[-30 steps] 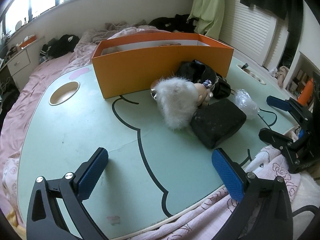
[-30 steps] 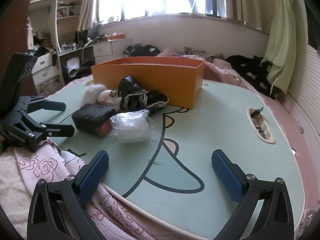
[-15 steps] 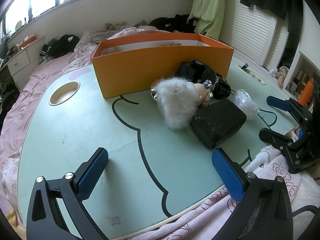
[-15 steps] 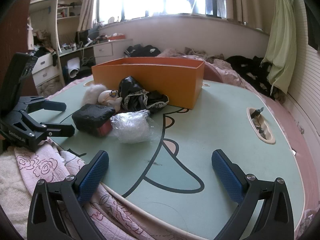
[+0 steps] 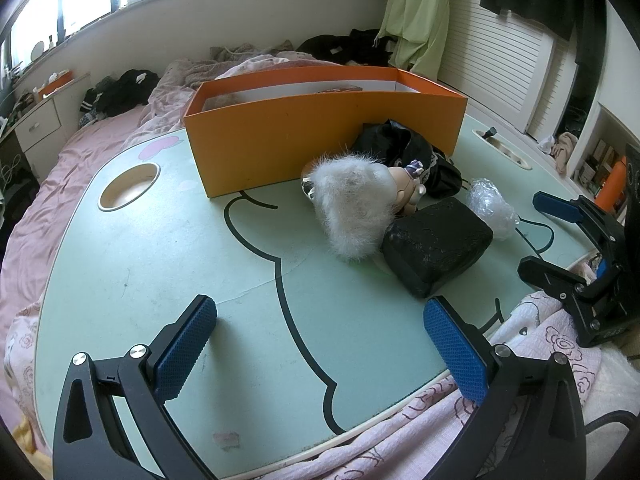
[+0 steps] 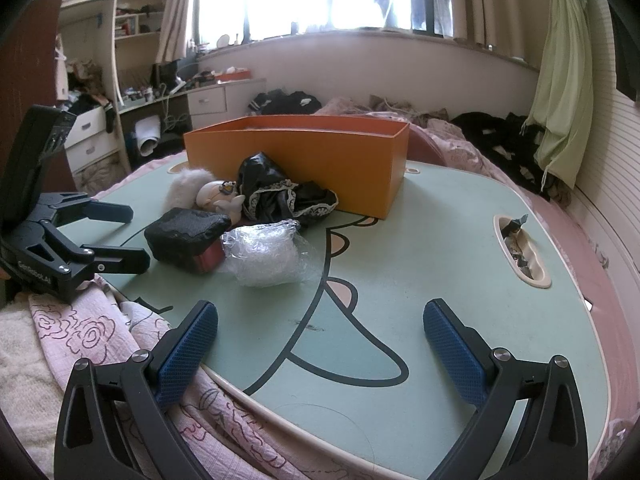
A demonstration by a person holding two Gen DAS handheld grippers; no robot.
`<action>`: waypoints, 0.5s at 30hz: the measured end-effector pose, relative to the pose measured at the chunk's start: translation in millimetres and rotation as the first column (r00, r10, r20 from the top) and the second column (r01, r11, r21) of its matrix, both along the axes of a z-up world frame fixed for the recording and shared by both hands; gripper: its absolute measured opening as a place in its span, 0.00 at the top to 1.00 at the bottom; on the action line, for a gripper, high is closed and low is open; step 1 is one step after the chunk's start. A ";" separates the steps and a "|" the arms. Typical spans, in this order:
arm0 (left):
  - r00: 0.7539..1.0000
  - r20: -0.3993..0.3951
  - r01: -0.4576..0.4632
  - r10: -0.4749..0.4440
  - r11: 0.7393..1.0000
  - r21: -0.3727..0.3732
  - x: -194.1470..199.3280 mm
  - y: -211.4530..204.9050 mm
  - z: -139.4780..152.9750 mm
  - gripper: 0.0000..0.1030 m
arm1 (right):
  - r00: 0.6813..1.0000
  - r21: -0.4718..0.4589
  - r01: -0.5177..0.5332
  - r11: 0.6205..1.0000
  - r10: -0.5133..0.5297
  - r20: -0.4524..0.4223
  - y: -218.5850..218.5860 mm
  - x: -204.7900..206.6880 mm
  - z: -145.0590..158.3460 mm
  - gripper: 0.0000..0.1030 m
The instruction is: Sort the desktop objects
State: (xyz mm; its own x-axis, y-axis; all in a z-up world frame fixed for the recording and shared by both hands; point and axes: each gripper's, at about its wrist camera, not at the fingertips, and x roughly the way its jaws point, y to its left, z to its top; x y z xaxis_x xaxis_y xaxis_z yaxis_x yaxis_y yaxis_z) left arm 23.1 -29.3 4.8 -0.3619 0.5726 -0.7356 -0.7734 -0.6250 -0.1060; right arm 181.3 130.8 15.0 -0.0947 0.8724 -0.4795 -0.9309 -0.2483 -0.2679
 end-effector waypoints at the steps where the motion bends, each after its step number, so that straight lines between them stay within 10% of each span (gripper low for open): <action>1: 1.000 0.000 0.000 0.000 1.000 0.000 0.1 0.3 -0.1 0.00 | 1.000 0.000 -0.001 1.000 0.001 -0.001 0.0 0.3 0.0 0.00; 15: 1.000 0.001 0.001 -0.001 1.000 0.001 0.1 0.1 -0.3 0.00 | 0.999 -0.018 -0.027 0.999 0.026 -0.021 1.6 -8.3 9.0 0.01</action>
